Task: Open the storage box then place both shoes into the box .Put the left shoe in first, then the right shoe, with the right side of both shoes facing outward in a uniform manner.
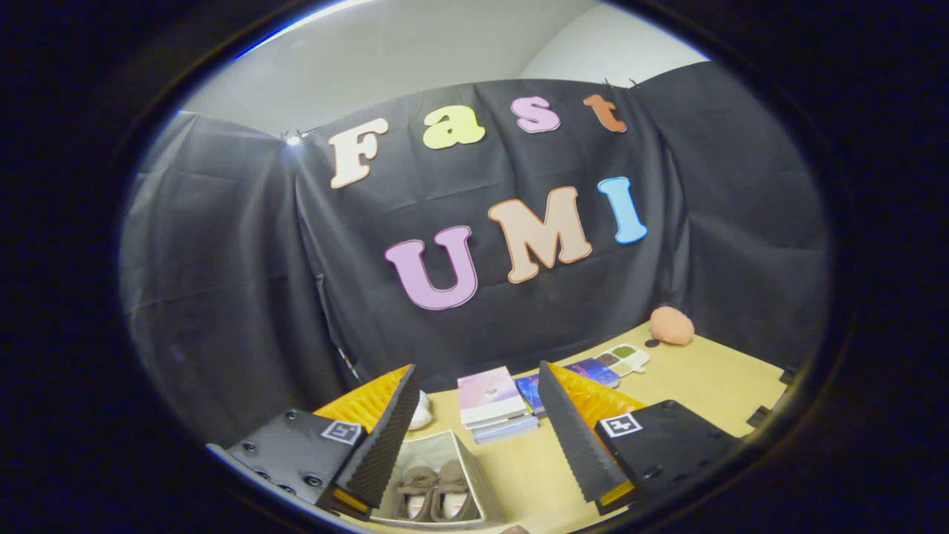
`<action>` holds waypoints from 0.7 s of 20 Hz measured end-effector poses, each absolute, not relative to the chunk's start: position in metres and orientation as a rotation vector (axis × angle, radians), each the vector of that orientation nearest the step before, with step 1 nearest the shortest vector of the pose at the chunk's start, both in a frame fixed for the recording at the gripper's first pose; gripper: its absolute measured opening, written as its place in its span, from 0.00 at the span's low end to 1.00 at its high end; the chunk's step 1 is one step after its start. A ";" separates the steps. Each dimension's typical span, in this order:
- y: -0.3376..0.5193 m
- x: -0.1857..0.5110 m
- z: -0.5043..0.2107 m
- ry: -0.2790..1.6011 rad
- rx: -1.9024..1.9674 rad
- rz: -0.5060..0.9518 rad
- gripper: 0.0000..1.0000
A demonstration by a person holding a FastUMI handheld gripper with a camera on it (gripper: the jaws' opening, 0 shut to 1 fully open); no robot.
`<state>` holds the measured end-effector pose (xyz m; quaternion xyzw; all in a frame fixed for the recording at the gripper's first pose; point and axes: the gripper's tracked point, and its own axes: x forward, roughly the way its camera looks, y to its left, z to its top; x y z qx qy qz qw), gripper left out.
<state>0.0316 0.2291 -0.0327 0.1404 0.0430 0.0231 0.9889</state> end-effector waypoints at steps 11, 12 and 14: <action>0.147 0.006 -0.027 0.053 0.182 0.075 1.00; 0.132 0.006 -0.027 0.047 0.173 0.083 1.00; 0.098 0.004 -0.023 0.028 0.156 0.094 1.00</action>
